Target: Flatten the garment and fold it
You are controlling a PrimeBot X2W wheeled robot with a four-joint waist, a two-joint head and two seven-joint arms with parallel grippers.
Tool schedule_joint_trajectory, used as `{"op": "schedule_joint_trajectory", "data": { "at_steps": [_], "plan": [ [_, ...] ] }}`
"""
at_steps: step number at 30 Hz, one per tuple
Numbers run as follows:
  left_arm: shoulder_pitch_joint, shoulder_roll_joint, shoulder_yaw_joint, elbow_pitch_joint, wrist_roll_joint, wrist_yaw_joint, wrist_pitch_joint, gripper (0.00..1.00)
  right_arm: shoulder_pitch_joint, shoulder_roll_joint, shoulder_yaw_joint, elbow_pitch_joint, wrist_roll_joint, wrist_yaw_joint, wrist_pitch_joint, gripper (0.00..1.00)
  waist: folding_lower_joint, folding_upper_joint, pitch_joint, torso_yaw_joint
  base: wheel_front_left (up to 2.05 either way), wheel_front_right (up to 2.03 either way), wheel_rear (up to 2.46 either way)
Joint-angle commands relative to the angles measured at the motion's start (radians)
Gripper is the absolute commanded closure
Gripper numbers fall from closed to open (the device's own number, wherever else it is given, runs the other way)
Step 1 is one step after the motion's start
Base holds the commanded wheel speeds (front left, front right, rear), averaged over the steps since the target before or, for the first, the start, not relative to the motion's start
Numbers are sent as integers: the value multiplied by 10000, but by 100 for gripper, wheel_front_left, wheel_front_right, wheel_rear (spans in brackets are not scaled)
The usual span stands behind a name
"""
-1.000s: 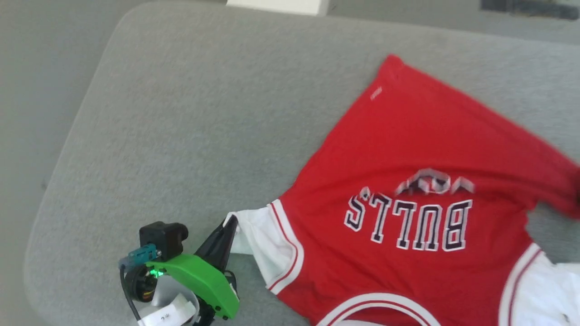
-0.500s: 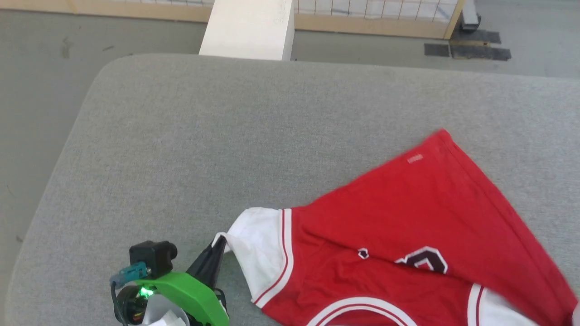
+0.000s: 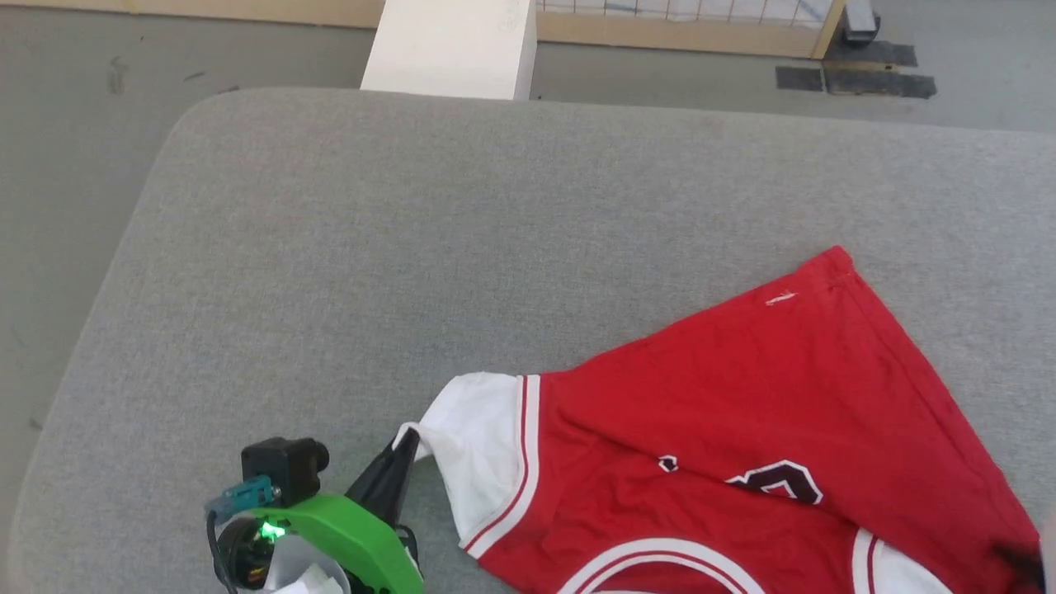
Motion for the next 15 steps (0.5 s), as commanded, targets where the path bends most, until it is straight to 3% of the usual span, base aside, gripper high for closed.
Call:
{"op": "schedule_joint_trajectory", "data": {
  "at_steps": [1,8,15],
  "plan": [
    [-169,47,3,-73,38,24,22,100,-477,-106,57,-283,156,-15,59,0,0,30,170,141,0,0,0],
    [-535,-64,-159,-425,154,24,26,100,-2830,-574,667,-951,240,-15,730,0,0,30,976,673,0,0,0],
    [-1073,-373,-453,-559,243,-126,-126,100,-5829,-382,1623,1003,-642,-15,983,0,0,30,2056,1648,0,0,0]
  ]
}}
